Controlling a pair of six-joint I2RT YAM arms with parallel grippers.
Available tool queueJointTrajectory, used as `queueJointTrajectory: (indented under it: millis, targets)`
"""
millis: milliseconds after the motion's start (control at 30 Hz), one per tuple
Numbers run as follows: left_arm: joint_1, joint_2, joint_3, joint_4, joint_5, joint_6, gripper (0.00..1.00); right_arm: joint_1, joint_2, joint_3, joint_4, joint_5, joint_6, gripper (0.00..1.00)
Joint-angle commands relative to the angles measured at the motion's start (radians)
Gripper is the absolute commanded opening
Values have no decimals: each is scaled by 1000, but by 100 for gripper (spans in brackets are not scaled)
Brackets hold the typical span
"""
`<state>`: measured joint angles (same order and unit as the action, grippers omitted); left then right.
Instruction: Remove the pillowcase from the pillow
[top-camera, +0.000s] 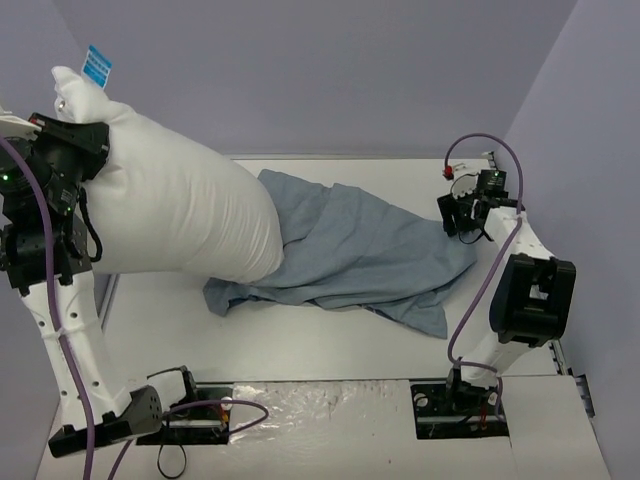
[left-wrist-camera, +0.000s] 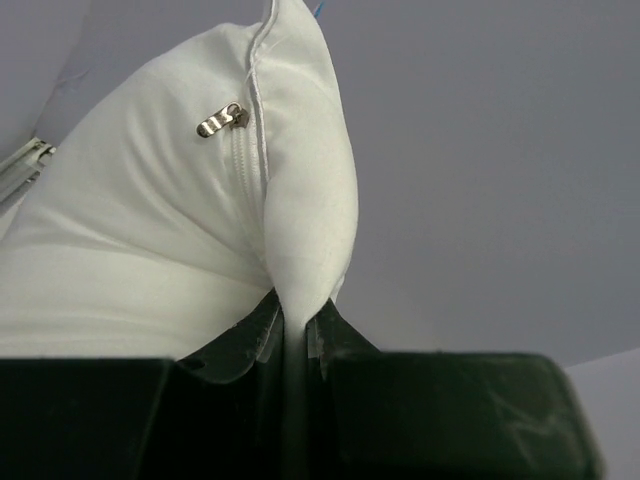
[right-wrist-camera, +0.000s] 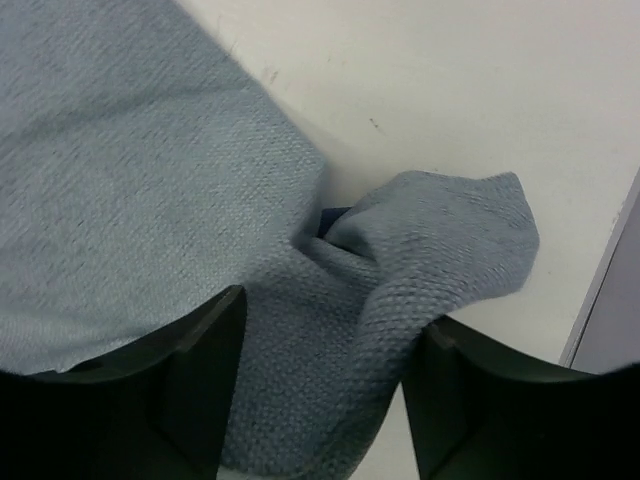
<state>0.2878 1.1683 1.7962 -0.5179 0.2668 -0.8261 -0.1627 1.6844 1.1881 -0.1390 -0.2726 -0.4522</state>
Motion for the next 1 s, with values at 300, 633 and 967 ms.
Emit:
queueJointTrajectory:
  millis: [300, 633, 967]
  targets:
    - [-12, -58, -3, 27, -74, 47, 2, 242, -166, 228, -592, -455, -610, 96]
    - [-9, -62, -6, -19, -97, 67, 2, 750, 22, 161, -326, -77, -442, 98]
    - [-9, -85, -40, -67, -133, 108, 2, 750, 201, 128, -145, -17, -315, 77]
